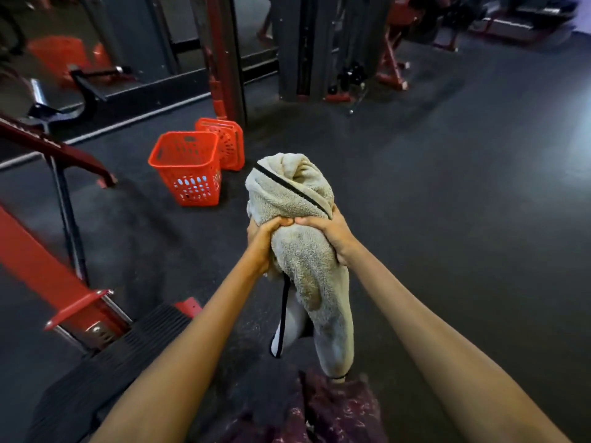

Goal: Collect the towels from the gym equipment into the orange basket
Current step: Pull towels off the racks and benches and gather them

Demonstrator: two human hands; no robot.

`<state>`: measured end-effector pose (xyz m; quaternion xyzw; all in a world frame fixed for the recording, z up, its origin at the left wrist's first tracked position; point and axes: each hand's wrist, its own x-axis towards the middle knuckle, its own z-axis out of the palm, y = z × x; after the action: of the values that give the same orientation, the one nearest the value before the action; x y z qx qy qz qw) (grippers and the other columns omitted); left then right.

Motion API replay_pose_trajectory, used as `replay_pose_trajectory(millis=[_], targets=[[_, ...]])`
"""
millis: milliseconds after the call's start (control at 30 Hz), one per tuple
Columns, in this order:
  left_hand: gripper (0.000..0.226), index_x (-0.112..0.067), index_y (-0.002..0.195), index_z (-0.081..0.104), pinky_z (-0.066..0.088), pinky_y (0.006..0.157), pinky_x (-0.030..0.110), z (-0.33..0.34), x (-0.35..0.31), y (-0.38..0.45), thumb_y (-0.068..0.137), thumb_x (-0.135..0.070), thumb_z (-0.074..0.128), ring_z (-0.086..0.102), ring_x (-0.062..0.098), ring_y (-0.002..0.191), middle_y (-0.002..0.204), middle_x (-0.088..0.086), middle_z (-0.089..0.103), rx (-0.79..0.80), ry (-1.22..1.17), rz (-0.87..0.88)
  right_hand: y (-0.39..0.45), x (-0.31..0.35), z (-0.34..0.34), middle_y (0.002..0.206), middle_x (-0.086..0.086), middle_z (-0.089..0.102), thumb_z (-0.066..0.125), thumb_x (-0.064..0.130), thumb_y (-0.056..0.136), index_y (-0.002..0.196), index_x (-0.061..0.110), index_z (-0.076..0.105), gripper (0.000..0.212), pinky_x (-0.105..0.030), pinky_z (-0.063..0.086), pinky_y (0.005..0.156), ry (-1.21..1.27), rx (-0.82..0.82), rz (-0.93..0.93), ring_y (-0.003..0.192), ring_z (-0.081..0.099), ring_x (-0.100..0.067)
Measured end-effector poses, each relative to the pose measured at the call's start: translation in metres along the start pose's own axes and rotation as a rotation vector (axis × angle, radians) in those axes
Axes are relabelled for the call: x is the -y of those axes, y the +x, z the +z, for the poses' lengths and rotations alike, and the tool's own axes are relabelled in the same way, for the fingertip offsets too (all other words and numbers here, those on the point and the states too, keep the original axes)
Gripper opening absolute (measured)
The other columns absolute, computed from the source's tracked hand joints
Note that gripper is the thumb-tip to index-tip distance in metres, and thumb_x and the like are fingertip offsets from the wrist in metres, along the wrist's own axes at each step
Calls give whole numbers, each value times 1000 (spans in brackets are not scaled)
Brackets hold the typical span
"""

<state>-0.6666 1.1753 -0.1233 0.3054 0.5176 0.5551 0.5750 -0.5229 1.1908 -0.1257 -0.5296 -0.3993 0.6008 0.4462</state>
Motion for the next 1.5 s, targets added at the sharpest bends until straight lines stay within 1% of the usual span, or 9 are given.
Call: replay_pose_trajectory(millis=[133, 333, 600, 667, 867, 933, 1200, 1333, 1500], targets=[[60, -3, 120, 55, 51, 55, 15, 36, -1, 62, 62, -4, 70, 62, 9, 81, 95, 0, 65, -99, -47, 15, 79, 20, -23, 119, -3, 63, 87, 30, 44, 127, 21, 46, 92, -41, 51, 95, -30, 110, 13, 107, 63, -19], [57, -2, 117, 55, 52, 56, 17, 75, -21, 132, 62, -2, 69, 62, 10, 80, 92, 1, 64, -260, -141, 52, 178, 61, -32, 121, -2, 62, 85, 25, 51, 129, 20, 46, 88, -38, 51, 95, -115, 276, 25, 108, 62, -17], [50, -2, 118, 55, 52, 57, 17, 74, -35, 243, 69, 3, 65, 61, 11, 80, 96, 3, 64, -436, -178, 56, 301, 87, -3, 119, -2, 62, 84, 25, 51, 130, 19, 45, 88, -35, 50, 93, -174, 420, 51, 106, 61, -16], [44, -4, 115, 56, 52, 56, 17, 67, -38, 279, 72, 6, 63, 61, 10, 79, 92, 1, 64, -470, -194, 64, 339, 89, 11, 119, -2, 63, 84, 24, 50, 128, 18, 46, 87, -35, 50, 94, -175, 450, 56, 107, 62, -16], [69, 7, 117, 56, 55, 61, 24, 41, -64, 377, 51, -8, 67, 64, 20, 85, 100, 13, 65, -511, -238, 72, 440, 102, 62, 122, -6, 63, 82, 11, 62, 128, 18, 48, 75, -38, 49, 98, -189, 502, 77, 109, 62, -19], [70, 4, 117, 56, 54, 62, 26, 29, -81, 415, 50, -9, 68, 64, 21, 85, 102, 13, 65, -549, -258, 80, 480, 113, 90, 121, -5, 65, 82, 14, 56, 128, 18, 50, 79, -39, 49, 99, -189, 535, 84, 109, 62, -20], [75, 5, 122, 52, 56, 61, 28, -22, -127, 531, 50, -6, 70, 64, 22, 85, 105, 17, 64, -641, -322, 84, 597, 136, 179, 119, -5, 66, 82, 13, 55, 125, 16, 52, 77, -35, 48, 99, -234, 626, 82, 110, 62, -20], [58, -1, 122, 51, 53, 65, 28, -52, -146, 591, 66, 4, 66, 63, 20, 83, 105, 13, 63, -699, -325, 108, 657, 139, 228, 115, -4, 69, 86, 24, 45, 124, 20, 55, 85, -41, 49, 100, -273, 676, 99, 107, 65, -20], [60, -2, 122, 51, 52, 68, 29, -87, -171, 669, 64, 2, 67, 62, 24, 89, 105, 13, 62, -764, -357, 140, 736, 150, 284, 117, -3, 67, 84, 15, 54, 127, 18, 51, 80, -38, 49, 99, -281, 754, 83, 105, 64, -18]])
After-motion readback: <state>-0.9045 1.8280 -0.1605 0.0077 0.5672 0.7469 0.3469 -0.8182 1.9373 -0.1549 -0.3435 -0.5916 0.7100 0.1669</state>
